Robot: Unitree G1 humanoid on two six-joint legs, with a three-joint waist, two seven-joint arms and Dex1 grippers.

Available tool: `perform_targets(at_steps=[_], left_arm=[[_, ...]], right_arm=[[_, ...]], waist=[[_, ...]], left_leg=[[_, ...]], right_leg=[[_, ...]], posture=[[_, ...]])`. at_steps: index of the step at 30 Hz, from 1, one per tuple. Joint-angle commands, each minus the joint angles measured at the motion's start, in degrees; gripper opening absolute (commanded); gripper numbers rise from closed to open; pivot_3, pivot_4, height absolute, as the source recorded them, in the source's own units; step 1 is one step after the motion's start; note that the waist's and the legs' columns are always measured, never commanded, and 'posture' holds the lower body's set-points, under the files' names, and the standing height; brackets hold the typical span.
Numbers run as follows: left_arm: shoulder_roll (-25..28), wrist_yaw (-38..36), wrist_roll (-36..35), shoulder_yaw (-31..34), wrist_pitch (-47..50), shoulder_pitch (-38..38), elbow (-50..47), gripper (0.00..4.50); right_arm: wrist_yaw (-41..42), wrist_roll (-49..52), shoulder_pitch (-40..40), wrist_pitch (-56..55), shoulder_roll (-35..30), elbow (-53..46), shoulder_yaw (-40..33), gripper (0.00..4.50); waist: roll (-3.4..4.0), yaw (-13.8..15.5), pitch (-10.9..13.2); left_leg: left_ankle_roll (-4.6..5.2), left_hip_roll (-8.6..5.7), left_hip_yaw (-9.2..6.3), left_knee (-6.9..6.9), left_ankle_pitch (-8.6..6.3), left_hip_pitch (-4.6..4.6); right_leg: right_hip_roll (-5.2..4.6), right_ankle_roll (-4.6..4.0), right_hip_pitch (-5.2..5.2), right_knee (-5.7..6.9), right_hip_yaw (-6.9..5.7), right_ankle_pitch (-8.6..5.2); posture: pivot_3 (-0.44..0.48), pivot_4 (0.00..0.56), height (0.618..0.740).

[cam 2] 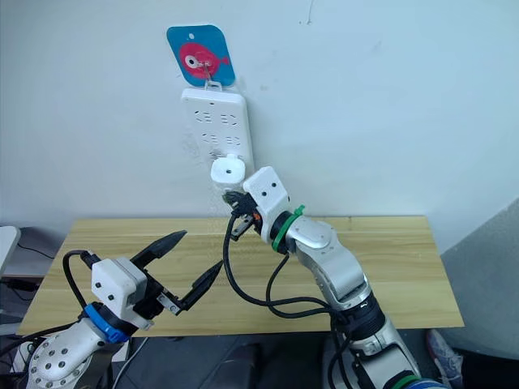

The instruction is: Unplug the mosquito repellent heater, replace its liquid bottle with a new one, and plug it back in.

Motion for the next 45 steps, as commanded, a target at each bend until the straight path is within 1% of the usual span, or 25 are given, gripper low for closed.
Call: perform_targets(at_steps=[1,8,16,26,29,31,34,36,39,40,42,43,44,45], left_arm=[[0.58,-0.39,0.30,-0.36,-1.45,0.14,-0.60,4.50],[0.59,-0.49,0.18,-1.21,-1.33,0.21,-0.42,4.50],[0.52,-0.42,0.07,-1.20,-1.38,-0.05,0.07,4.50],[0.47,-0.16,-0.02,-1.32,-1.02,-0.81,0.36,4.50],[0.61,-0.29,-0.11,-1.20,-0.94,-0.79,0.39,4.50],[0.72,-0.41,-0.29,-0.80,-0.93,-0.72,0.65,4.50],[0.87,0.23,0.26,1.32,-1.69,-1.31,1.86,4.50],[1.35,0.37,-0.63,3.46,-1.21,-2.02,3.32,4.50],[2.37,-0.59,-2.34,4.99,-0.56,-2.68,4.75,4.50],[3.10,-1.63,-3.44,5.41,0.01,-2.79,5.13,4.50],[6.87,-5.34,-8.13,8.27,3.83,-3.16,6.95,4.50],[8.66,-6.65,-9.38,9.76,4.77,-3.58,8.11,4.50],[9.82,-7.34,-10.09,10.56,5.38,-4.05,8.95,4.50],[11.92,-8.96,-11.07,12.45,5.77,-4.87,10.75,4.50]], right_arm=[[-1.23,-0.75,-1.48,-1.30,1.05,-0.65,-0.62,0.04],[-3.97,-3.17,-2.13,-1.21,1.95,0.41,-1.42,0.04],[-8.96,-7.56,-1.94,-1.93,1.61,0.40,-2.04,0.04],[-11.64,-8.63,-1.80,-2.12,2.63,1.01,-2.87,0.04],[-9.84,-6.80,-1.59,-0.99,2.67,0.58,-3.29,0.04],[-5.94,-3.71,-0.57,-0.10,1.85,-2.24,-2.88,0.04],[1.51,1.37,1.52,1.12,-2.24,-8.21,-2.10,0.04],[7.02,4.36,3.01,1.54,-6.60,-11.88,-1.92,0.04],[11.12,7.26,4.09,2.51,-10.82,-14.35,-2.74,0.65],[12.34,8.02,4.25,2.56,-12.44,-14.90,-3.48,0.98],[16.23,10.80,4.37,3.59,-17.81,-16.66,-7.37,1.71],[18.34,12.01,4.49,3.66,-20.75,-17.26,-9.15,2.09],[19.72,12.90,4.49,3.58,-22.69,-17.36,-10.20,2.38],[22.60,14.28,4.92,3.40,-26.44,-17.53,-12.64,2.77]], waist=[[0.00,0.00,0.00],[0.00,0.00,0.00],[0.00,0.15,0.00],[0.00,0.36,0.00],[0.00,0.41,0.00],[-0.01,0.41,-0.01],[-0.02,0.55,-0.01],[-0.03,0.28,-0.02],[-0.06,0.10,-0.04],[-0.03,-0.03,-0.05],[-0.13,0.04,-0.12],[-0.14,0.11,-0.15],[-0.15,0.18,-0.16],[-0.17,0.28,-0.21]], left_leg=[[0.00,0.00,0.00,0.00,0.00,0.00],[-0.04,0.00,-0.01,0.00,0.02,0.04],[-0.06,0.00,-0.06,0.01,0.09,0.08],[0.05,-0.01,-0.15,0.01,0.23,0.08],[0.07,-0.01,-0.18,0.01,0.25,0.08],[0.08,-0.01,-0.18,0.00,0.26,0.08],[0.08,-0.02,-0.17,-0.01,0.26,0.04],[0.07,-0.03,-0.12,-0.05,0.25,-0.02],[0.08,0.00,-0.12,-0.15,0.24,-0.02],[0.08,0.00,-0.11,-0.16,0.24,-0.02],[0.08,0.00,-0.07,-0.15,0.24,-0.01],[0.08,0.00,-0.09,-0.15,0.24,-0.01],[0.08,-0.01,-0.08,-0.14,0.24,-0.02],[0.08,-0.02,-0.08,-0.14,0.24,-0.02]], right_leg=[[0.00,0.00,0.00,0.00,0.00,0.00],[0.00,0.01,0.02,0.04,0.00,0.00],[0.00,0.02,0.04,0.12,-0.04,-0.01],[0.00,-0.02,0.05,0.20,-0.11,0.02],[0.00,-0.05,0.05,0.21,-0.13,0.01],[0.00,-0.14,0.05,0.21,-0.13,-0.03],[-0.01,-0.11,0.06,0.15,-0.13,-0.01],[-0.01,-0.02,0.03,0.03,-0.10,0.03],[-0.01,-0.03,0.02,-0.06,-0.14,0.02],[-0.01,-0.03,0.02,-0.06,-0.13,0.02],[-0.01,-0.02,0.02,-0.05,-0.11,0.03],[-0.01,-0.02,0.03,-0.07,-0.12,0.03],[-0.02,-0.01,0.04,-0.07,-0.12,0.03],[-0.02,0.01,0.06,-0.12,-0.12,0.05]], posture=[[0.068,0.214,0.740],[0.062,0.213,0.740],[0.058,0.212,0.740],[0.061,0.208,0.740],[0.061,0.206,0.740],[0.063,0.204,0.740],[0.067,0.194,0.740],[0.067,0.183,0.740],[0.070,0.171,0.740],[0.075,0.165,0.740],[0.085,0.153,0.740],[0.090,0.148,0.740],[0.098,0.139,0.740],[0.104,0.134,0.740]])
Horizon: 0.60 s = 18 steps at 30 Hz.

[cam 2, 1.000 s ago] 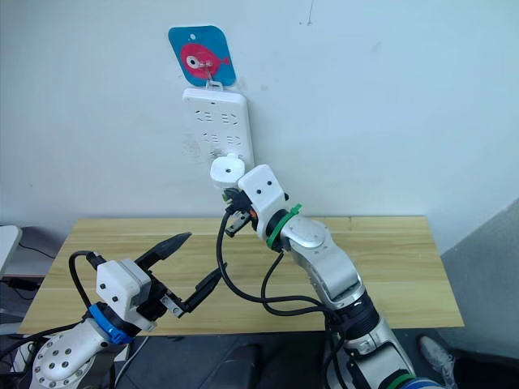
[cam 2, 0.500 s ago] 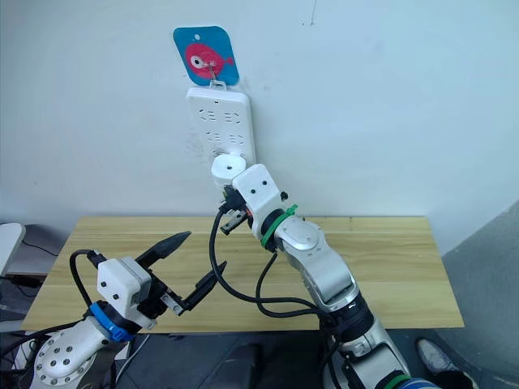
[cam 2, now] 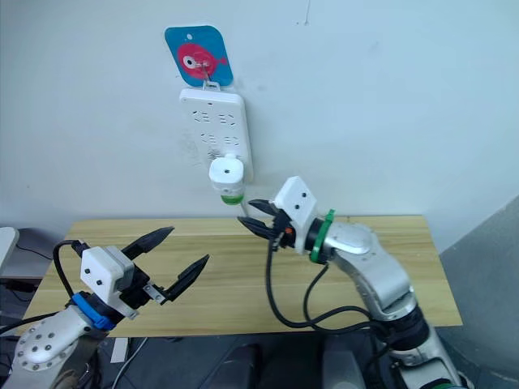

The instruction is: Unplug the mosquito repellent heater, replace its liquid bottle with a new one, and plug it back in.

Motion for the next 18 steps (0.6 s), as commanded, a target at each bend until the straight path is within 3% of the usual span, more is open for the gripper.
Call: perform_targets(at_steps=[1,5,10,14,18], left_arm=[[4.86,-4.31,-3.41,6.06,1.10,-2.51,4.03,4.50],[9.63,-7.16,-4.31,8.86,2.60,-5.96,9.42,4.50],[15.29,-9.90,-4.08,9.13,10.62,-3.27,9.10,4.50],[17.73,-10.83,-0.05,10.28,9.84,-1.12,9.85,4.50],[17.54,-11.80,-1.66,11.22,10.13,-3.15,11.78,4.50]], right_arm=[[8.15,4.68,0.66,-1.05,-8.41,-2.96,-7.44,3.08],[15.25,4.50,3.38,-7.41,-18.21,-0.04,-12.51,4.46],[20.77,4.89,6.67,-11.49,-24.40,1.88,-15.55,4.46],[24.28,6.59,10.35,-12.73,-27.67,1.43,-17.43,4.46],[24.64,6.40,10.94,-13.98,-28.18,2.16,-17.53,4.46]], waist=[[-0.06,0.30,-0.08],[-0.13,1.39,-0.78],[-0.29,1.31,-1.14],[-0.37,1.49,-1.39],[-0.34,1.49,-1.85]], left_leg=[[0.00,0.00,0.00,0.00,0.00,0.00],[0.00,0.01,0.03,-0.01,0.00,-0.03],[0.00,0.00,0.19,-0.01,-0.01,-0.08],[-0.01,0.02,0.17,-0.01,-0.01,-0.07],[-0.01,0.02,0.20,0.02,0.00,-0.03]], right_leg=[[0.00,0.01,0.02,-0.02,-0.01,0.00],[0.00,0.06,0.04,-0.19,-0.04,0.05],[-0.02,-0.08,0.07,-0.44,0.09,0.28],[-0.01,-0.10,0.08,-0.41,0.06,0.28],[-0.01,-0.02,0.11,-0.39,0.07,0.29]], posture=[[0.106,0.129,0.740],[0.106,0.107,0.740],[0.108,0.093,0.740],[0.113,0.080,0.740],[0.112,0.078,0.740]])
